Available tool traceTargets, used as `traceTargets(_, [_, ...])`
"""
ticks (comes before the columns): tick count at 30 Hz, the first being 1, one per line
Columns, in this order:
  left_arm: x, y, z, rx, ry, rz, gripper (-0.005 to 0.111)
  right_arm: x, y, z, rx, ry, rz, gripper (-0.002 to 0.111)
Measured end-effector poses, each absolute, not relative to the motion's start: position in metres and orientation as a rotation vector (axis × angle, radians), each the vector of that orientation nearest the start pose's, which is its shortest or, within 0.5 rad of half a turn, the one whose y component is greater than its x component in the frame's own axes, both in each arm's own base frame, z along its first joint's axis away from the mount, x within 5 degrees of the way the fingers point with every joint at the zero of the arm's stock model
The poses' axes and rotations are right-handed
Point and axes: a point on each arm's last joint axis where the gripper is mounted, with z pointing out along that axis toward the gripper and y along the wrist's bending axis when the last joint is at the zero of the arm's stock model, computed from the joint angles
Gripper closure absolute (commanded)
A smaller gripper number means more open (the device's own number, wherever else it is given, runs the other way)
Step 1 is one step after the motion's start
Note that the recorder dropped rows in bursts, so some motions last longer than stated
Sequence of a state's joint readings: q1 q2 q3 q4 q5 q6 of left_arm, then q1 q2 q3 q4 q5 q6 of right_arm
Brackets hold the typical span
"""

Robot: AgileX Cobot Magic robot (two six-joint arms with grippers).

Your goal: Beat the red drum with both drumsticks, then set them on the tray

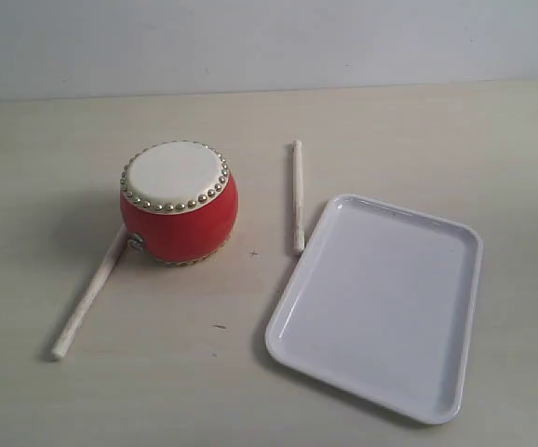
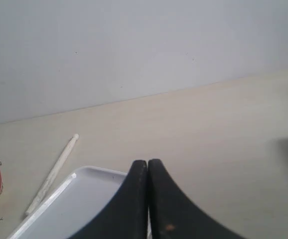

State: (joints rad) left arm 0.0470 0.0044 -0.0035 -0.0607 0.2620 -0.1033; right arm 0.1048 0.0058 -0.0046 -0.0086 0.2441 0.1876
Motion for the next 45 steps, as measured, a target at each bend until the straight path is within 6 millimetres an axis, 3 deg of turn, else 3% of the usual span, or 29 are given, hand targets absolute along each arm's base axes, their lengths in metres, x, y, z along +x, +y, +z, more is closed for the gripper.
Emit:
traceTargets(12, [0.055, 0.001, 0.190, -0.171, 1.739, -0.098, 0.107, 0.055, 0.006, 0.192, 0.066, 1.732, 0.208, 0.108])
traceTargets(20, [0.055, 0.003, 0.191, 0.045, 1.743, 0.109, 0.107, 0.055, 0.006, 0.192, 0.066, 1.732, 0.208, 0.108])
traceTargets(28, [0.055, 0.003, 0.192, 0.080, 1.734, 0.141, 0.107, 0.055, 0.006, 0.192, 0.066, 1.732, 0.208, 0.108])
traceTargets(32, [0.056, 0.003, 0.196, 0.062, 1.685, 0.128, 0.107, 0.055, 0.006, 0.192, 0.066, 1.732, 0.208, 0.108])
traceTargets(37, [0.057, 0.002, 0.204, -0.092, 1.590, -0.022, 0.107, 0.055, 0.006, 0.192, 0.066, 1.732, 0.208, 0.108])
traceTargets(45, [0.056, 0.003, 0.215, -0.117, 1.467, -0.052, 0.107, 0.055, 0.006, 0.192, 0.066, 1.732, 0.208, 0.108])
